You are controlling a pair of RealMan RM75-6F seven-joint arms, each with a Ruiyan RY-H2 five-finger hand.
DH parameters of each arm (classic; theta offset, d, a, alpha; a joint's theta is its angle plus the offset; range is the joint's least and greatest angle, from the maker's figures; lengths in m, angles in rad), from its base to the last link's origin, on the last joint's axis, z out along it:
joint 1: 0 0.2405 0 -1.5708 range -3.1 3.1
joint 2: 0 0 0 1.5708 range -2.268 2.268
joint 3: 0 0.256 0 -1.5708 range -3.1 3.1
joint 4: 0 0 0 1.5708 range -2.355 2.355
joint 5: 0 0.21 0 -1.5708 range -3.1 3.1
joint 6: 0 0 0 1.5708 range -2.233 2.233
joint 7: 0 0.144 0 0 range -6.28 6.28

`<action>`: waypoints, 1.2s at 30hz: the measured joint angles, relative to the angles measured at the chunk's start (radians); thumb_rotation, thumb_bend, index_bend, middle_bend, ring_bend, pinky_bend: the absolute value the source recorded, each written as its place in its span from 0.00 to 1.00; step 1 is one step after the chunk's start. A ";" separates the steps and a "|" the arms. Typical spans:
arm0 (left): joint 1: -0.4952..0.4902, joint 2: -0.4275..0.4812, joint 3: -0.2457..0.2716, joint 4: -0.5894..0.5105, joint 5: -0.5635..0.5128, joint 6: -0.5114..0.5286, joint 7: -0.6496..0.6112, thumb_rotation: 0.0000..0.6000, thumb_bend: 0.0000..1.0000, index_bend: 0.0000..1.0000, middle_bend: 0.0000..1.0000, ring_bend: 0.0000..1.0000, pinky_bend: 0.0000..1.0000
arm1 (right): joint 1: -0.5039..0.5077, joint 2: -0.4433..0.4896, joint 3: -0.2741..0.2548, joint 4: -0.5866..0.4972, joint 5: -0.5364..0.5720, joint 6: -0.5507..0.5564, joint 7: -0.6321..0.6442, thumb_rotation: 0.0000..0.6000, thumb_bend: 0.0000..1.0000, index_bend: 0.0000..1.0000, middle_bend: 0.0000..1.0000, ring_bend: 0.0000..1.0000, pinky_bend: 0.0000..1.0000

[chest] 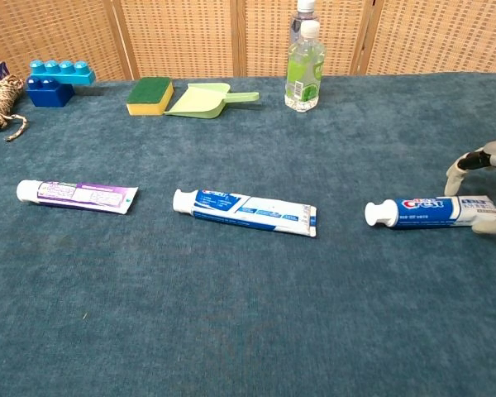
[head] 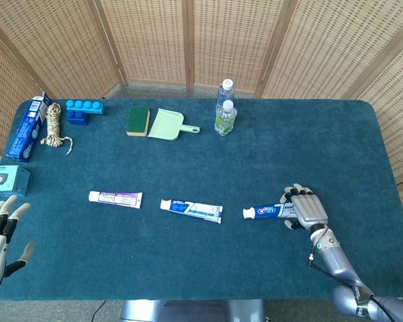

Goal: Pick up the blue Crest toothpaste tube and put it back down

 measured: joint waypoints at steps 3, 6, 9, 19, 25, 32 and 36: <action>0.002 0.000 0.000 0.002 -0.001 0.003 -0.002 1.00 0.35 0.12 0.03 0.00 0.00 | 0.006 -0.004 0.000 0.006 0.008 -0.005 -0.004 1.00 0.26 0.34 0.19 0.06 0.13; 0.003 0.001 0.001 0.003 -0.002 0.004 -0.004 1.00 0.35 0.12 0.03 0.00 0.00 | 0.012 -0.007 0.000 0.009 0.017 -0.011 -0.007 1.00 0.27 0.37 0.19 0.06 0.13; 0.004 0.001 0.001 0.005 -0.003 0.006 -0.007 1.00 0.35 0.12 0.03 0.00 0.00 | 0.022 -0.010 0.001 0.013 0.026 -0.023 -0.012 1.00 0.27 0.44 0.21 0.08 0.14; 0.025 0.014 0.006 0.007 0.003 0.039 -0.032 1.00 0.35 0.12 0.03 0.00 0.00 | 0.049 -0.038 0.011 0.030 0.025 -0.037 0.001 1.00 0.36 0.68 0.32 0.24 0.33; 0.037 0.023 0.012 0.007 0.015 0.056 -0.041 1.00 0.35 0.12 0.03 0.00 0.00 | 0.045 -0.041 0.015 0.029 -0.010 -0.021 0.048 1.00 0.42 0.79 0.41 0.35 0.42; 0.045 0.025 0.017 0.004 0.032 0.065 -0.046 1.00 0.35 0.12 0.02 0.00 0.00 | 0.022 -0.041 0.010 0.029 -0.066 0.017 0.113 1.00 0.44 0.87 0.47 0.41 0.48; 0.048 0.027 0.018 0.002 0.038 0.069 -0.047 1.00 0.35 0.12 0.02 0.00 0.00 | 0.007 -0.039 0.011 0.027 -0.104 0.038 0.172 1.00 0.47 0.90 0.50 0.46 0.56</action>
